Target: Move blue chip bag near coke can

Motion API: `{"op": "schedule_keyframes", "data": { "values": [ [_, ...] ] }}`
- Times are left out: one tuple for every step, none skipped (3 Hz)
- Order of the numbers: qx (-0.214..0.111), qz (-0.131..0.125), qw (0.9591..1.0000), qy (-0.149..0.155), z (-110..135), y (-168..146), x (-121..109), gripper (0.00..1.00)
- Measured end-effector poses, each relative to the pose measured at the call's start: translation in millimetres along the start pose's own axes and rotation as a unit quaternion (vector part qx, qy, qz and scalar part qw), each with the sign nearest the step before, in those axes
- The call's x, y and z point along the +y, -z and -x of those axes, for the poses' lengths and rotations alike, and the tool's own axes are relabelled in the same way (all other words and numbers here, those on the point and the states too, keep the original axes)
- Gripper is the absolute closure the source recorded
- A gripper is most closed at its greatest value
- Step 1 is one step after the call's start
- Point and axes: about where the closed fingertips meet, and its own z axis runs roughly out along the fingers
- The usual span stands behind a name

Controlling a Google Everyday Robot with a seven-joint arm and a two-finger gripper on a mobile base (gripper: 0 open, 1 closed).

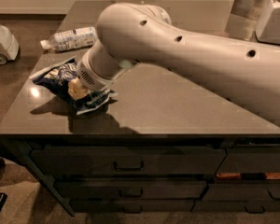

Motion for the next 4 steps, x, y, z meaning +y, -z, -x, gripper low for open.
{"op": "schedule_keyframes", "data": {
  "values": [
    [-0.026, -0.032, 0.999, -0.016, 17.4, 24.2, -33.2, 0.87],
    [-0.052, -0.081, 0.9949, -0.032, 36.0, 51.8, -80.0, 1.0],
    [-0.071, -0.134, 0.9875, -0.043, 48.3, 69.5, -124.8, 1.0],
    [-0.067, -0.185, 0.9798, -0.036, 51.1, 75.0, -168.5, 1.0]
  ]
}}
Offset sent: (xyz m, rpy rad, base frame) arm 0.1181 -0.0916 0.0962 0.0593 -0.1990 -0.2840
